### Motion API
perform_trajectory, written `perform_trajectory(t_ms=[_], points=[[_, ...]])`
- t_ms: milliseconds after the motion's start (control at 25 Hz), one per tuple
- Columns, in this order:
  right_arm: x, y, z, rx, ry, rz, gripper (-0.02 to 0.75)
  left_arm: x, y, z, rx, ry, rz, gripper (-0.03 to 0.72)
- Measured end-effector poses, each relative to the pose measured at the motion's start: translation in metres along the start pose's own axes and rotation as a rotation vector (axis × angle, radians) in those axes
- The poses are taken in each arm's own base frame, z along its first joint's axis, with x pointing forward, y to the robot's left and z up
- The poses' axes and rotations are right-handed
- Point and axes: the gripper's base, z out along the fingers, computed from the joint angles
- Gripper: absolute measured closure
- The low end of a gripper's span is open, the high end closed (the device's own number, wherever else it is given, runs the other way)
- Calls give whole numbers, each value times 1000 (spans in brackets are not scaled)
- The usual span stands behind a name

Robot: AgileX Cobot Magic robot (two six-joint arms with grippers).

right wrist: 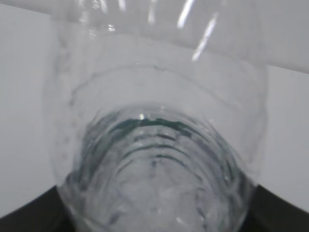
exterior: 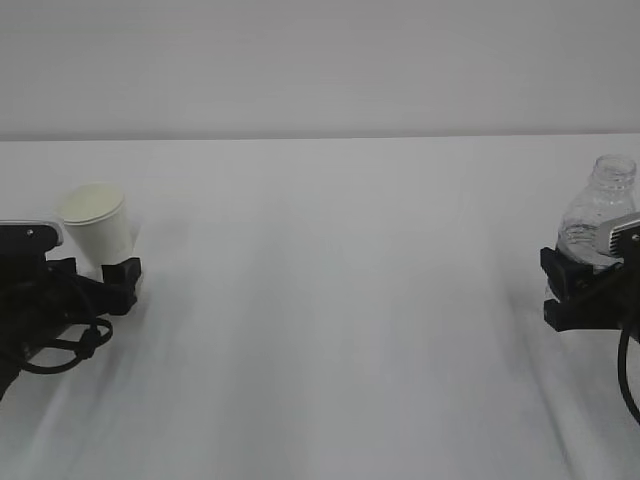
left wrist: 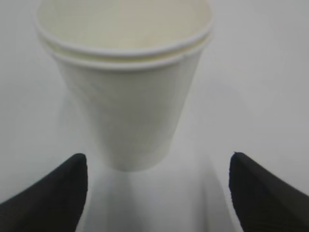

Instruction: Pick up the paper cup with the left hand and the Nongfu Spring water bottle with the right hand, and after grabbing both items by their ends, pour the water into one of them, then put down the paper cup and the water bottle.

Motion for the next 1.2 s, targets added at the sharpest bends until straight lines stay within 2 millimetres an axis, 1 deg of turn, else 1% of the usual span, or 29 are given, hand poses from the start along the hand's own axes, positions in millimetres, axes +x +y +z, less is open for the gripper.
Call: perform_trajectory(t_ms=[280,560,920,1200], points=[[0,0,0,0,0,2,281,-5,1,9,-25,-34,-16,10],[0,0,0,-1,0,1,281,1,1,25,-32,-37,-20,10],[0,0,0,-1,0,1,281,0,4,27,-62,-46,-35,18],[0,0,0,-1,0,1,281,-8,4,35,-76,-84,-49,29]])
